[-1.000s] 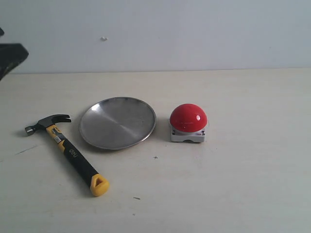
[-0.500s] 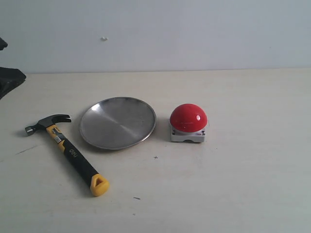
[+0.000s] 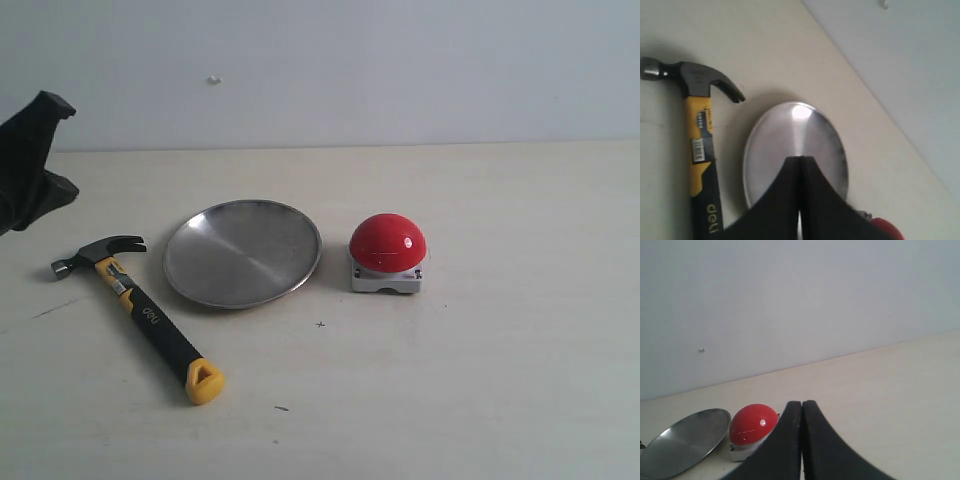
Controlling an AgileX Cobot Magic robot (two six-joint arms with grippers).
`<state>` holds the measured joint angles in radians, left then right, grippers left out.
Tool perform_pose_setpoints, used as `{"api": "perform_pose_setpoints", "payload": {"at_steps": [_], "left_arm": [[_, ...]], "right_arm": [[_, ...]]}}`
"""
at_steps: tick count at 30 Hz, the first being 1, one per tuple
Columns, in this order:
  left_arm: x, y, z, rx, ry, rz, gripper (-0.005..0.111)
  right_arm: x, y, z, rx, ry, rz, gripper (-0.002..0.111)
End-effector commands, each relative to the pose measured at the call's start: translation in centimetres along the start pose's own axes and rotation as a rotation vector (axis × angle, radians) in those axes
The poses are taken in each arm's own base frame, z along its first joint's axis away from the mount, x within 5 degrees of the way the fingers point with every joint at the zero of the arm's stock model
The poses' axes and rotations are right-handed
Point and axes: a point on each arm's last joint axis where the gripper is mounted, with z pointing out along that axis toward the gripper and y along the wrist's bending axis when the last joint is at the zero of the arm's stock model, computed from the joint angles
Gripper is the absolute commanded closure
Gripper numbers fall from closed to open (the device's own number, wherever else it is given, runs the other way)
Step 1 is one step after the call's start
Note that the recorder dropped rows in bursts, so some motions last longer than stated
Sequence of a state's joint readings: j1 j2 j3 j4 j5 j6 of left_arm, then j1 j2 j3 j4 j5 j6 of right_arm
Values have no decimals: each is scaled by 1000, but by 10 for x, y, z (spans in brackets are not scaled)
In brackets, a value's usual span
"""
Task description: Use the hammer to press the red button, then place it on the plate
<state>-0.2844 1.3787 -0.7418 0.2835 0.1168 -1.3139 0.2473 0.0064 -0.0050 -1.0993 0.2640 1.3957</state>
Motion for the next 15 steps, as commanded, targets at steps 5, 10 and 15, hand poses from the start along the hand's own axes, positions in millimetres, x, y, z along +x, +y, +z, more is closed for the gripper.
{"api": "perform_pose_setpoints", "payload": {"at_steps": [5,10,15], "left_arm": [[8,5,25,-65,48,0,107],[6,0,28,-84,46,-139,107],[12,-22,40,-221,87,-154,107]], "right_arm": [[-1,0,-1,-3,-10,-12,108],[-1,0,-1,-3,-10,-12,108],[-1,0,-1,-3,-10,-12,108]]}}
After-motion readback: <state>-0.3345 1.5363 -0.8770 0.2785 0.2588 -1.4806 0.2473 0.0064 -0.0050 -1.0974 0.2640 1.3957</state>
